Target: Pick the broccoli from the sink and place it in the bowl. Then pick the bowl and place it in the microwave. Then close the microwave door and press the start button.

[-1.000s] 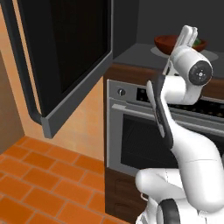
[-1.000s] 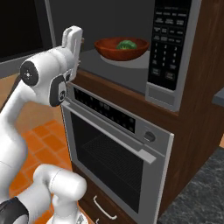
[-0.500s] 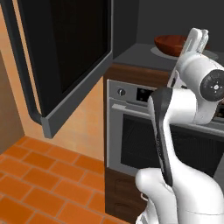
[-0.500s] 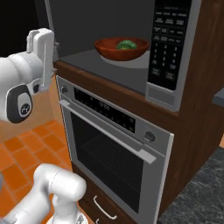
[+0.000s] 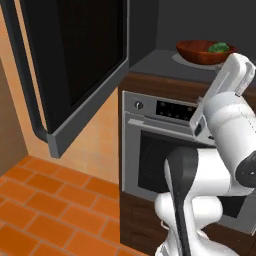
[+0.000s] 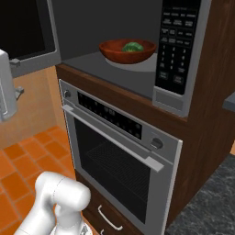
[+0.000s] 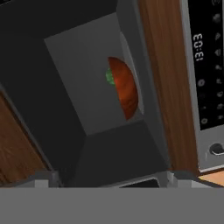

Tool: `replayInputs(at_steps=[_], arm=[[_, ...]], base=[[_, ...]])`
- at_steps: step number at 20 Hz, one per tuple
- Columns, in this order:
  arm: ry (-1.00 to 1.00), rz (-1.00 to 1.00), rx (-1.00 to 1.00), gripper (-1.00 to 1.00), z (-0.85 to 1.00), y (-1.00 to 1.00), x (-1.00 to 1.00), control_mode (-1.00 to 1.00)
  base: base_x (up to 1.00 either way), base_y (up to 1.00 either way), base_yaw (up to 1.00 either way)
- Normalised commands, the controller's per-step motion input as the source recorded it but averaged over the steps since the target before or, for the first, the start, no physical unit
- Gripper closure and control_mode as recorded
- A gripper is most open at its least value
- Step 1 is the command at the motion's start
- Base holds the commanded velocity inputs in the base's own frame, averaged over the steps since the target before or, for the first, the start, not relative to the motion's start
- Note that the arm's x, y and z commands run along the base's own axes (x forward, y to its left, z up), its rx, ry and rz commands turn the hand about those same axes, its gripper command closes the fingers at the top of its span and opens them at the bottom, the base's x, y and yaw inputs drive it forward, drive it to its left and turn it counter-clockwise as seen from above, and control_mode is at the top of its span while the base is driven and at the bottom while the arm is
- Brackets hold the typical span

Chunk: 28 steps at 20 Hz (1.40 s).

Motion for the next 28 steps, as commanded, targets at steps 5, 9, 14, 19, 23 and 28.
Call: replayInputs(at_steps=[5, 9, 14, 19, 23, 28], arm=[[-0.03, -0.01, 0.0, -1.0, -0.17, 0.84, -0.83, -1.0], [0.0, -0.05, 0.0, -1.0, -0.32, 1.0, -0.48, -1.0], [0.0, -0.09, 0.0, -1.0, -0.6, 1.0, -0.06, -1.0], [-0.04, -0.02, -0.12, -1.0, -0.74, 1.0, 0.24, -1.0], [0.0, 0.02, -0.25, -1.0, -0.77, 1.0, 0.69, -1.0], [0.0, 0.0, -0.19, -1.0, -0.76, 1.0, 0.67, -1.0]], base=[[0.0, 0.0, 0.0], [0.0, 0.0, 0.0], [0.0, 0.0, 0.0], [0.0, 0.0, 0.0], [0.0, 0.0, 0.0], [0.0, 0.0, 0.0]])
